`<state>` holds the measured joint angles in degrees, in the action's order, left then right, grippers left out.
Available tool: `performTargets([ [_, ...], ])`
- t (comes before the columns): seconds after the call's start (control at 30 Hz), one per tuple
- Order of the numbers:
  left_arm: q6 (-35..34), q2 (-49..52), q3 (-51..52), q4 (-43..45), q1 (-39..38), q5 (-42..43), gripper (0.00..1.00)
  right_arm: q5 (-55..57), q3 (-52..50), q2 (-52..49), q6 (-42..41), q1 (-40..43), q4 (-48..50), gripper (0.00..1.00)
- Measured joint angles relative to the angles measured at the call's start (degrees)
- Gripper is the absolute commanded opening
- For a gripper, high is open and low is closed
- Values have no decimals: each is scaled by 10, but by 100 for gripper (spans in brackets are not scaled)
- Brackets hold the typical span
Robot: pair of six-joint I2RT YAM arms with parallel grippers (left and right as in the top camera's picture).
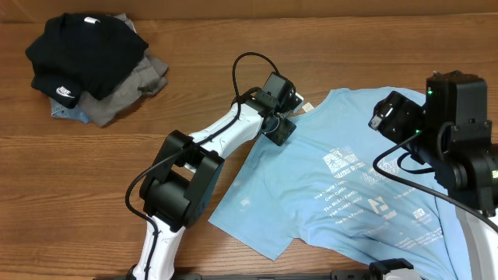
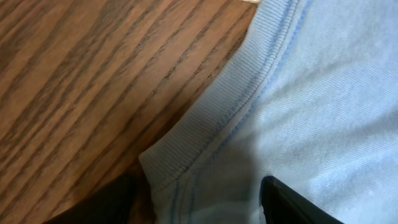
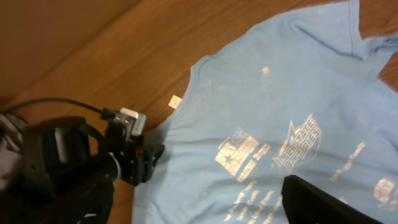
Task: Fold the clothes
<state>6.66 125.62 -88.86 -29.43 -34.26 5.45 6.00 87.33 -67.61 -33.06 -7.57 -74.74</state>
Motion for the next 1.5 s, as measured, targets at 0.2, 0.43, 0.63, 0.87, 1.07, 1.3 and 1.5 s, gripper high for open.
performTargets([
  [0.2, -2, 2, -3, -10, 21, -19, 4, 1, 0, -27, 1, 0, -6, 93],
  [0.43, -26, 1, -22, -81, 141, -85, 4, 11, -26, -98, 1, 0, -28, 92],
  [0.63, -42, -6, -35, -144, 303, -123, 11, 16, -53, -165, 7, 0, -18, 92],
  [0.87, -49, -96, -35, -151, 355, -34, 56, 3, -65, -265, 52, 0, 54, 81],
  [1.07, -12, -160, -46, -130, 304, 76, 41, -37, -68, -320, 80, 0, 44, 83],
  [1.3, 28, -121, -49, -53, 195, 108, 4, -65, -71, -261, 96, 0, -27, 86],
  [1.5, 30, -23, -49, 10, 151, 101, 4, -76, -71, -97, 102, 0, -60, 90],
])
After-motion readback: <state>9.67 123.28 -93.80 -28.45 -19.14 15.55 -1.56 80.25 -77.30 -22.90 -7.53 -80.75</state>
